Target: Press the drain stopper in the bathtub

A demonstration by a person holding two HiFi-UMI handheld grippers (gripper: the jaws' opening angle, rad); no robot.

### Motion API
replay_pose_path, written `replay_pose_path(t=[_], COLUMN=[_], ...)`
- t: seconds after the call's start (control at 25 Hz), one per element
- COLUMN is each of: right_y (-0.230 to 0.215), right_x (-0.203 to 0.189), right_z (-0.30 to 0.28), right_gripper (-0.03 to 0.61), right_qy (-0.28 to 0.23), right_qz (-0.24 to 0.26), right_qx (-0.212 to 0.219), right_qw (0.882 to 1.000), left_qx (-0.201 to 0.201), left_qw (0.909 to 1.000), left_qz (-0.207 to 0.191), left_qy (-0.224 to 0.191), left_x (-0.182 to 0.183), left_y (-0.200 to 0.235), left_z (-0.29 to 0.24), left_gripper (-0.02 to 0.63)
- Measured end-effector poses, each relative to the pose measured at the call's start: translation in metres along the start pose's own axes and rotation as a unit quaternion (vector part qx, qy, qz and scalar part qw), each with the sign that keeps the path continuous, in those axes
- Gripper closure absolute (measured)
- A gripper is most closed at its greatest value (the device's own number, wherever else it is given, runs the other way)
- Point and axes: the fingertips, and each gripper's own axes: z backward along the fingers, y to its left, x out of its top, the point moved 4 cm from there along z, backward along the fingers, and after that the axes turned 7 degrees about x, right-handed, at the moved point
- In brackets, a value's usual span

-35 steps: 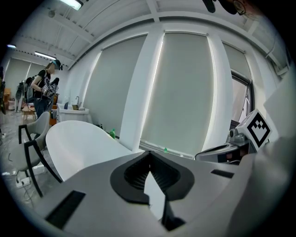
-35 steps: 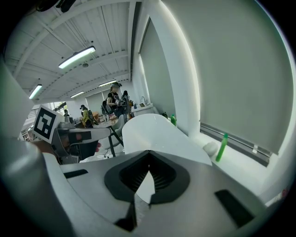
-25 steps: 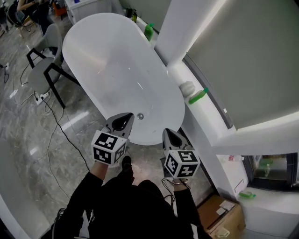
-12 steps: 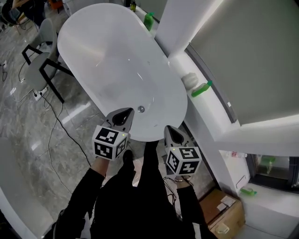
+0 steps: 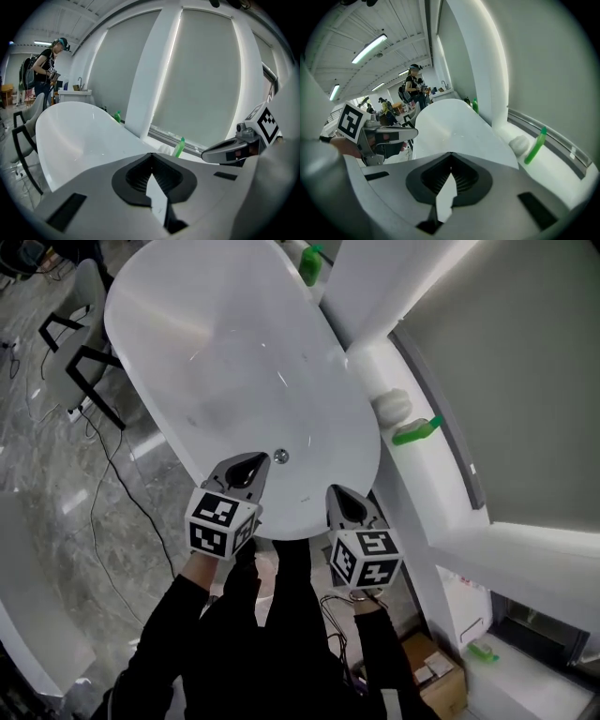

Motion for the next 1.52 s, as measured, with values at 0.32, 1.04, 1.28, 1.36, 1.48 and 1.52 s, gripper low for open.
replay_pose_path(t=[0.32,1.04,1.28,1.36,1.48,1.52], right_y=[-0.067,-0.115,-0.128,-0.133,-0.137,-0.138], right_x=[-0.016,-0.090,-0.115,-0.123,-0.134,-0.139], right_z=[-0.054,-0.177,-0.209,-0.220,-0.238,-0.243], right_gripper=[0.577,0.577,0.577,0.577,0.577,0.577], right_qy=[0.060,0.146,0.172,0.182,0.193,0.198], right_qz=[-0.023,-0.005,0.000,0.001,0.006,0.009], right_qx=[0.037,0.097,0.116,0.120,0.127,0.131], right_qw=[0.997,0.985,0.978,0.976,0.973,0.972], left_qx=[0.061,0.098,0.109,0.110,0.114,0.116], left_qw=[0.9961,0.9846,0.9790,0.9773,0.9748,0.9736], left_qz=[0.046,0.096,0.114,0.123,0.133,0.138], left_qy=[0.044,0.109,0.130,0.134,0.138,0.141], left_x=[-0.031,-0.143,-0.180,-0.189,-0.203,-0.208], left_y=[0.014,0.031,0.039,0.041,0.044,0.044], left_z=[-0.071,-0.165,-0.189,-0.196,-0.206,-0.210], left_gripper=[0.607,0.607,0.607,0.607,0.607,0.607])
